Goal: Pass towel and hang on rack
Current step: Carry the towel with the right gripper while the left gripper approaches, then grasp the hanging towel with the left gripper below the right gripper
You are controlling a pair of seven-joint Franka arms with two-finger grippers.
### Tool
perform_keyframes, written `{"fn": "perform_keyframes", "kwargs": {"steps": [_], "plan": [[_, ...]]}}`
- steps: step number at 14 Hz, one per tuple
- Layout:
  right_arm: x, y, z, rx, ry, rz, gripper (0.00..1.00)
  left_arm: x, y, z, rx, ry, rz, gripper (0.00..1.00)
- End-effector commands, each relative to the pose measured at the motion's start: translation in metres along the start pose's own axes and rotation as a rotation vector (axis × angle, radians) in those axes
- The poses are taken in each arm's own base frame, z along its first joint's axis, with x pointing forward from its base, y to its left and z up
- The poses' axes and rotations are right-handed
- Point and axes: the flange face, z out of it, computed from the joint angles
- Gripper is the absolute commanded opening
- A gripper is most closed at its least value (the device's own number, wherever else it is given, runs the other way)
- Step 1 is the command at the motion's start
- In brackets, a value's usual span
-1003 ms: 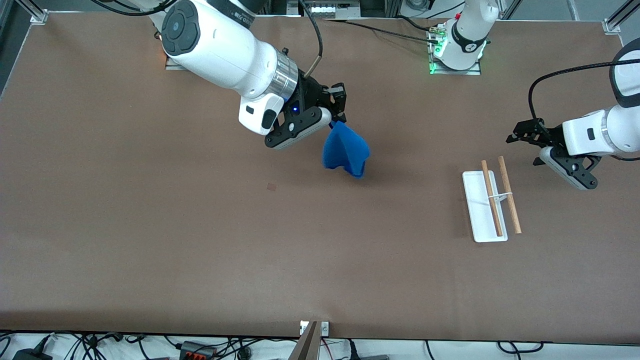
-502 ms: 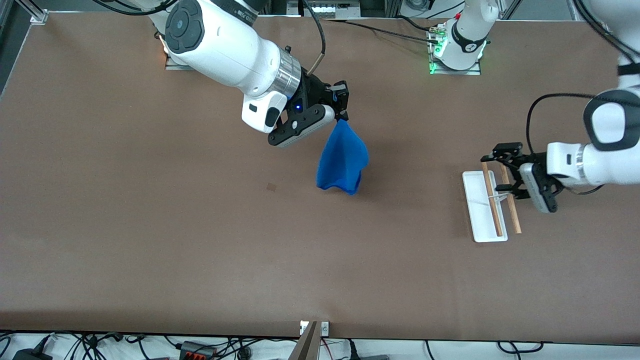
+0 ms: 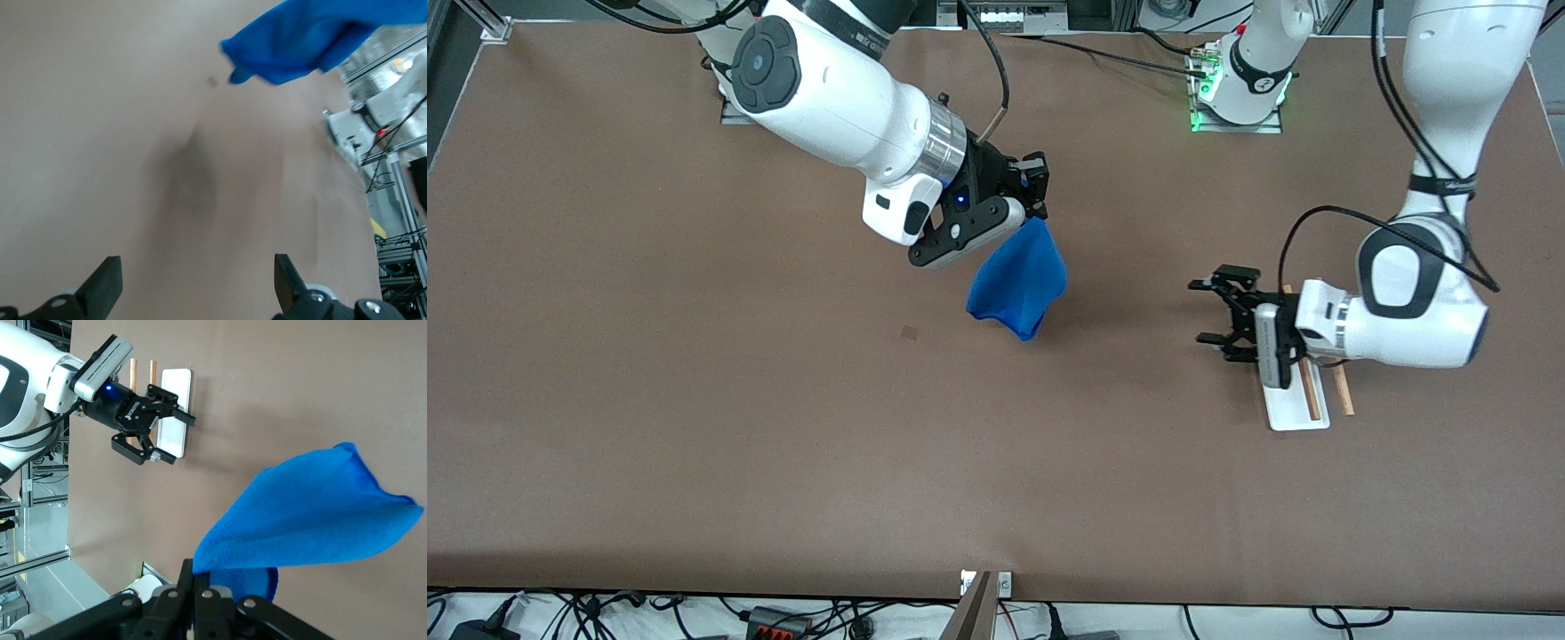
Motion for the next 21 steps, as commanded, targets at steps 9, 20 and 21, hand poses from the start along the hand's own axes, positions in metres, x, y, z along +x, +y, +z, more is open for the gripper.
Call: {"fn": "perform_keyframes", "kwargs": {"steps": [9,20,21], "plan": [[0.005,-0.009,0.010,0.044,0.052,0.012,0.00,0.025,-0.013,0.115,-0.078,0.284,0.489,0.96],[0.005,-0.007,0.012,0.033,0.054,0.005,0.00,0.071,0.008,0.167,0.045,0.311,0.490,0.99],[0.005,-0.007,0.012,0.033,0.054,0.003,0.00,0.073,0.009,0.169,0.049,0.311,0.487,0.97]]}}
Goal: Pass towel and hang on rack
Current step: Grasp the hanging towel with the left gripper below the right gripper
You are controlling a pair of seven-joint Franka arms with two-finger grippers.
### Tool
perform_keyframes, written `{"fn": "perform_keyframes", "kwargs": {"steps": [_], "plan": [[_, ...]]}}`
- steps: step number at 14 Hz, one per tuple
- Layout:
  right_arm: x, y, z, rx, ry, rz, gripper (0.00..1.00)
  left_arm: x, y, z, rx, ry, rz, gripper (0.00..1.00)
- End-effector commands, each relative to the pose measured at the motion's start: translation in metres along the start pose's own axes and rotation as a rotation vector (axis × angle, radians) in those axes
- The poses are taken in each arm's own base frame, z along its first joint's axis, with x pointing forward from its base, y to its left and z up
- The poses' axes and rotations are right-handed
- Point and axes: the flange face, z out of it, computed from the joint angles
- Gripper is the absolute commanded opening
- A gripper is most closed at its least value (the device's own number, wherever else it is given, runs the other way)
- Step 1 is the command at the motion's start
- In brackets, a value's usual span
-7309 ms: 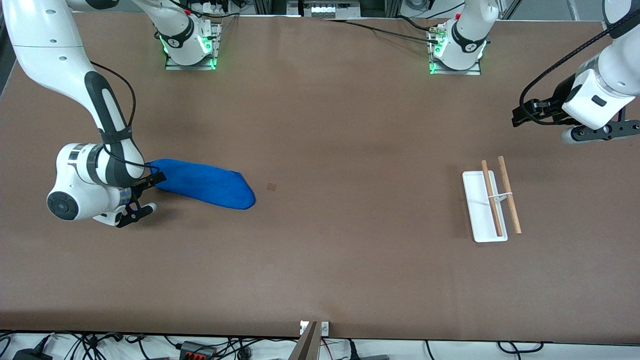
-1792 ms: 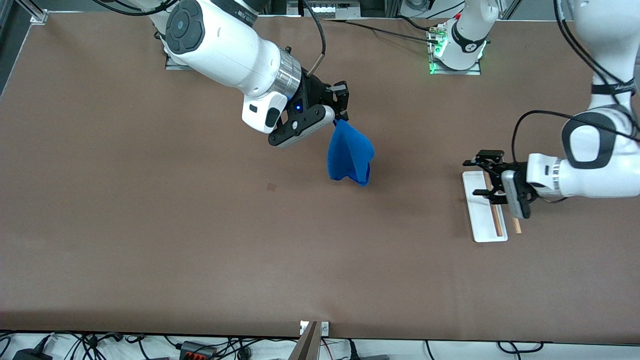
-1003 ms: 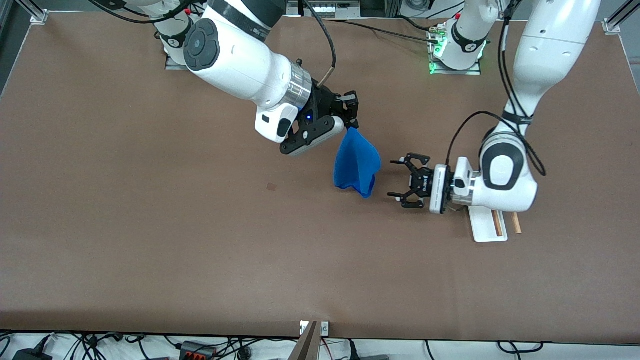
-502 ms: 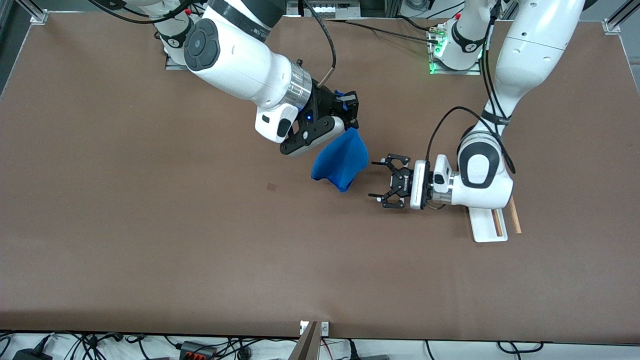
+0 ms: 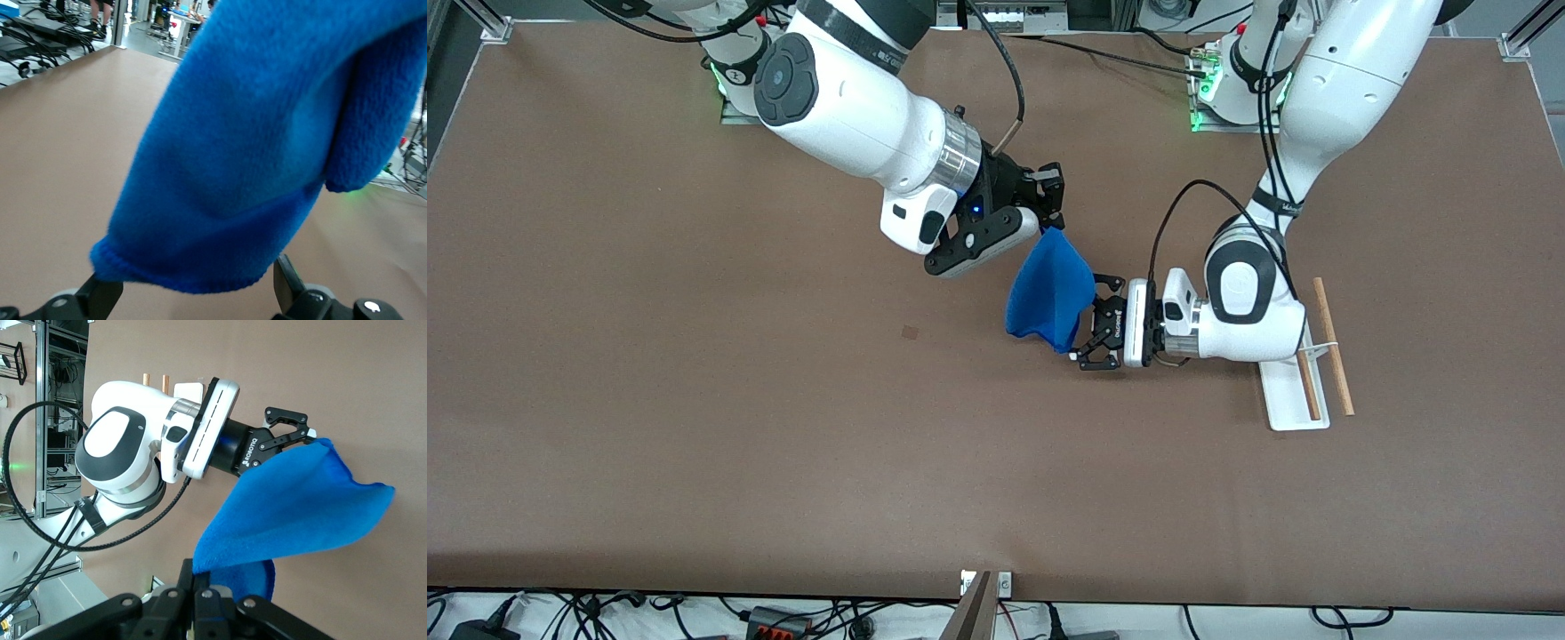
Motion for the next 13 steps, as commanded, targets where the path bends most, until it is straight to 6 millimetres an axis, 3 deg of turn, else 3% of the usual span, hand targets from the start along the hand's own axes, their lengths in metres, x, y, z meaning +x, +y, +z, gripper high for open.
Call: {"fn": "perform_keyframes", "kwargs": {"steps": [1,3,9,11,13], "plan": [[-0.001,-0.003,0.000,-0.003,0.012,0.001,0.00,0.007,0.000,0.009,0.026,0.017,0.008,0.95],[-0.001,-0.003,0.000,-0.003,0.012,-0.001,0.00,0.009,0.001,0.015,0.031,0.041,-0.006,0.92],[0.000,-0.002,0.000,-0.005,0.013,-0.002,0.00,0.043,-0.010,0.005,0.064,0.031,0.038,0.92],[0.000,-0.002,0.000,-0.007,0.013,-0.003,0.00,0.046,-0.010,0.005,0.058,-0.004,0.051,0.89],[0.000,-0.001,0.001,-0.021,0.016,-0.009,0.00,0.048,-0.009,0.006,0.052,-0.017,0.060,0.64]]}}
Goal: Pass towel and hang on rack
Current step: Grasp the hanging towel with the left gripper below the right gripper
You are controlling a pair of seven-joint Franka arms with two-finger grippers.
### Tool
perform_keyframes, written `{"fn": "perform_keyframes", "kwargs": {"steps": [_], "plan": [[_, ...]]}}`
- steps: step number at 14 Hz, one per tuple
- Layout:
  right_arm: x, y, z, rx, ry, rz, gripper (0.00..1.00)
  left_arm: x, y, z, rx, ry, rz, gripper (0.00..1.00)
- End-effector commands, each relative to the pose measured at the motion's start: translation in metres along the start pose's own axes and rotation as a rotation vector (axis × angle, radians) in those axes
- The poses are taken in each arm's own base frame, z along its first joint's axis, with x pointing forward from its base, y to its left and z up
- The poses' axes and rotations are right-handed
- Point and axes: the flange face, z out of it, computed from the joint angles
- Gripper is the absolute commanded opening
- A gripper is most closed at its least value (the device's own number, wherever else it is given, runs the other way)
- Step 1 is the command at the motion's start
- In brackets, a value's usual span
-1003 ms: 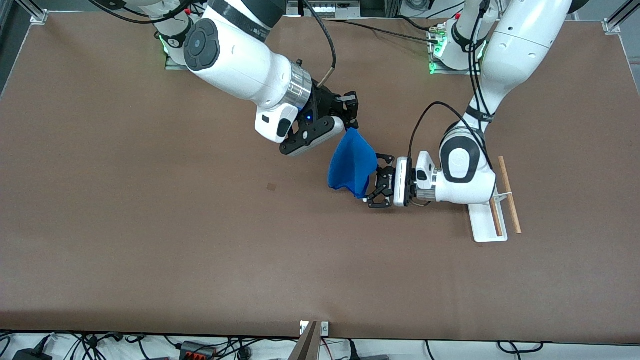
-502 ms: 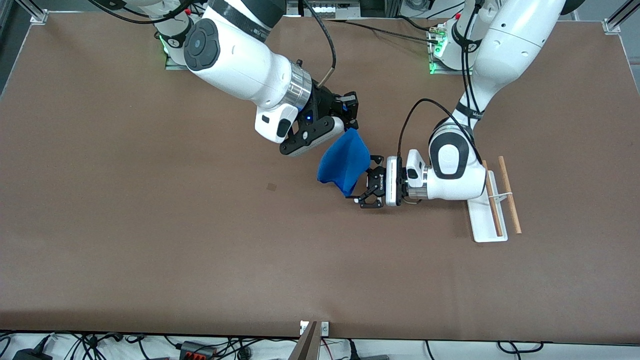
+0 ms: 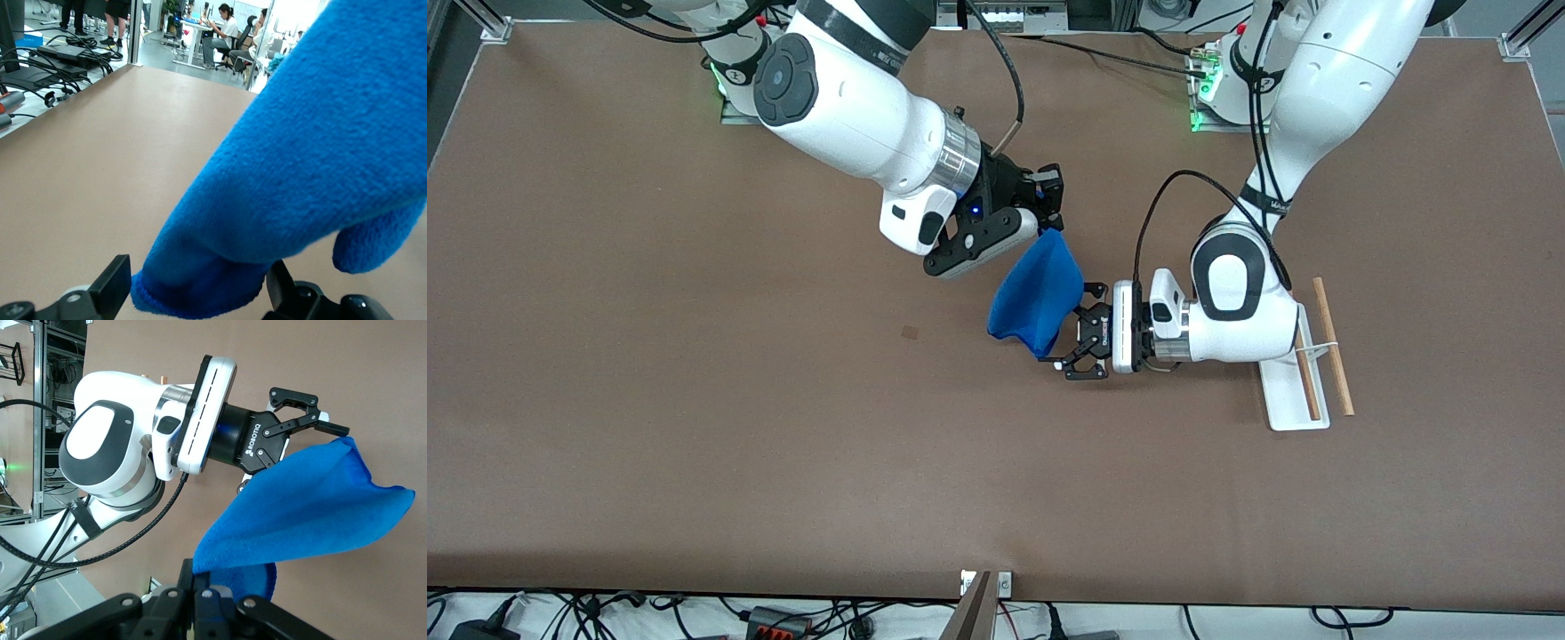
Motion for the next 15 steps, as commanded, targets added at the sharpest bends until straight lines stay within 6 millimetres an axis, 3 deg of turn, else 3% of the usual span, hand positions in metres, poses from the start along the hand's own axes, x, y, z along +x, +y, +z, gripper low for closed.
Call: {"fn": "perform_keyframes", "kwargs": {"steps": [1,4,7,10,12,15], "plan": [[-0.002,-0.002,0.003,-0.014,0.007,-0.007,0.00,0.009,0.000,0.003,0.002,-0.023,0.010,0.53],[-0.002,-0.001,0.005,-0.017,0.006,-0.004,0.00,0.011,-0.001,0.001,0.019,-0.015,0.003,0.10],[-0.002,0.000,0.005,-0.018,0.005,-0.004,0.00,0.028,0.002,-0.008,0.061,-0.029,-0.038,0.01],[-0.003,0.000,0.006,-0.020,0.004,-0.006,0.00,0.040,0.003,-0.021,0.099,-0.104,-0.051,0.01],[-0.001,0.004,0.005,-0.061,0.023,-0.014,1.00,0.052,0.004,-0.039,0.112,-0.176,-0.074,0.01],[0.005,0.025,-0.005,-0.163,0.045,-0.036,1.00,0.061,0.005,-0.073,0.112,-0.298,-0.130,0.01]]}}
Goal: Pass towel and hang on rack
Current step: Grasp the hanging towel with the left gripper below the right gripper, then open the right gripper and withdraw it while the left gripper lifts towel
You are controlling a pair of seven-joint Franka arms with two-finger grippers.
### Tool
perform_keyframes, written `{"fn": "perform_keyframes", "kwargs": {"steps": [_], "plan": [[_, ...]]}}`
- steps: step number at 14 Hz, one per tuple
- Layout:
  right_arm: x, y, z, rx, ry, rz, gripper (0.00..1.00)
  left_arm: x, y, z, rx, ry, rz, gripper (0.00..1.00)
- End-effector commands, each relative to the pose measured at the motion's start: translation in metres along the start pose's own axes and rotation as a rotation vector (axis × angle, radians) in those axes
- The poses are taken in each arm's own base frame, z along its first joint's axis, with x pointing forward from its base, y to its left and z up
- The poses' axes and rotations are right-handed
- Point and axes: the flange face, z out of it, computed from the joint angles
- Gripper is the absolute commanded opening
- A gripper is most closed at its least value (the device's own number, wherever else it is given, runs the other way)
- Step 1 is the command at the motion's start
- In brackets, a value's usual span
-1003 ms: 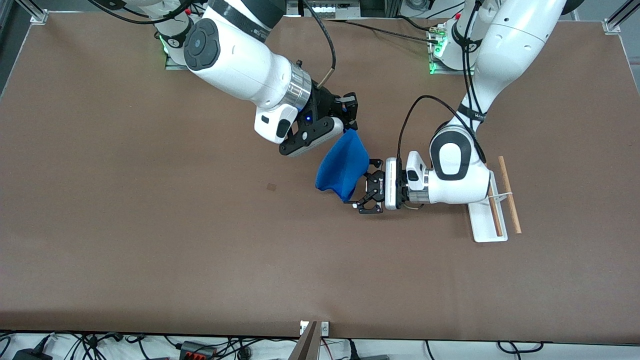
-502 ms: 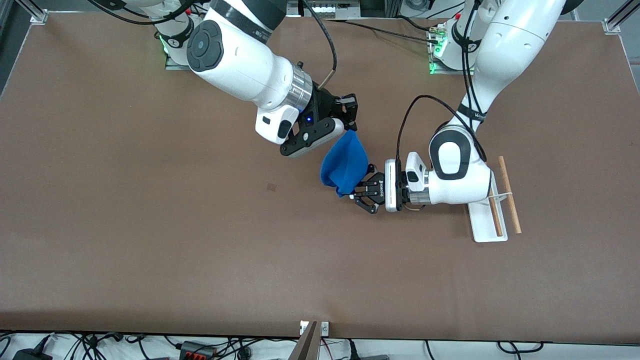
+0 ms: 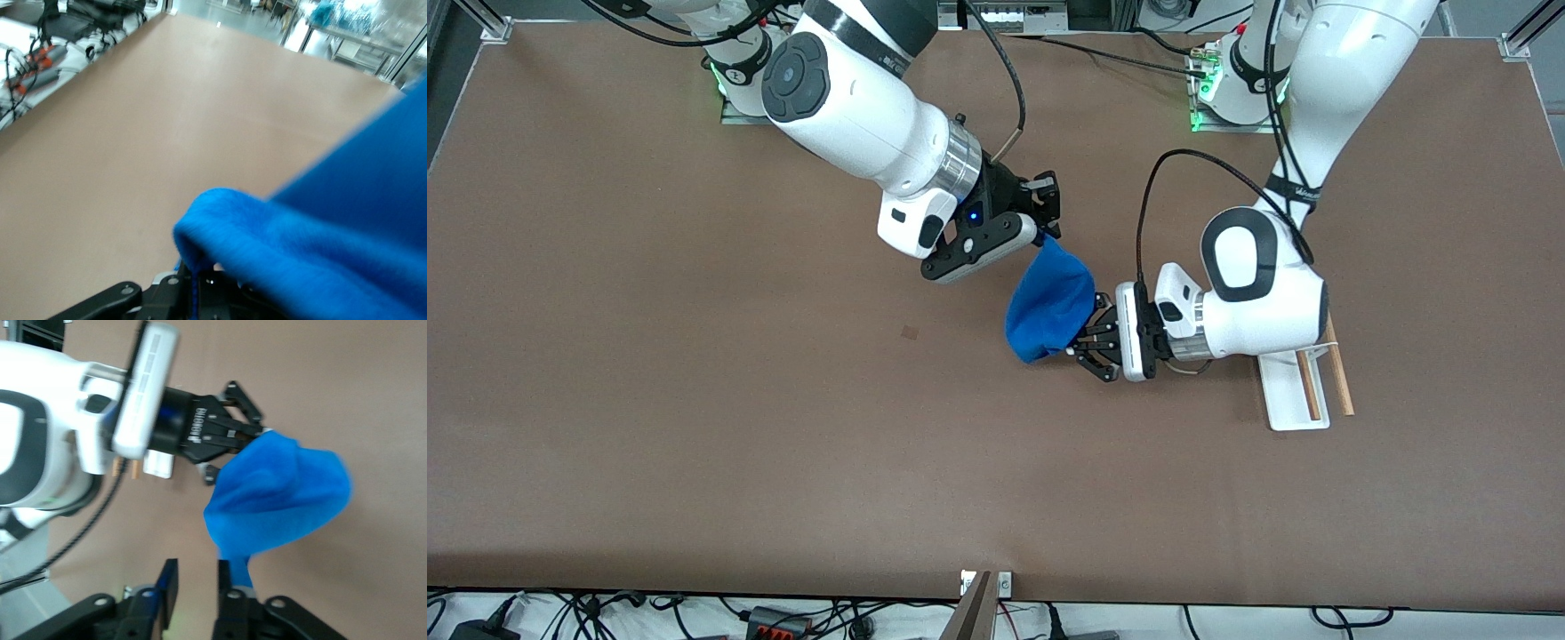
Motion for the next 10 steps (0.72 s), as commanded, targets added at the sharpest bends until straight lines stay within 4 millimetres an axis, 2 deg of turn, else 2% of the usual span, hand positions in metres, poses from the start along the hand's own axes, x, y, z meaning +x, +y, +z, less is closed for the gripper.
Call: {"fn": "perform_keyframes", "kwargs": {"steps": [1,3,5,7,8,9,10], "plan": [[0.003,0.020,-0.011,-0.113,0.021,-0.013,1.00,0.000,0.002,-0.042,0.011,-0.119,-0.043,0.01],[0.007,0.040,-0.013,-0.229,0.023,-0.039,1.00,0.003,0.007,-0.066,-0.003,-0.198,-0.043,0.01],[0.013,0.068,-0.020,-0.335,0.008,-0.029,1.00,0.004,0.013,-0.105,0.017,-0.361,-0.101,0.01],[0.029,0.114,-0.040,-0.420,0.008,0.021,1.00,0.012,0.025,-0.136,0.060,-0.497,-0.133,0.01],[0.038,0.139,-0.055,-0.436,0.020,0.049,1.00,0.011,0.031,-0.143,0.048,-0.540,-0.159,0.01],[0.044,0.169,-0.068,-0.458,0.002,0.097,1.00,0.012,0.034,-0.156,0.053,-0.588,-0.169,0.01],[0.046,0.188,-0.077,-0.477,-0.022,0.124,1.00,0.016,0.033,-0.171,0.085,-0.660,-0.167,0.01]]}}
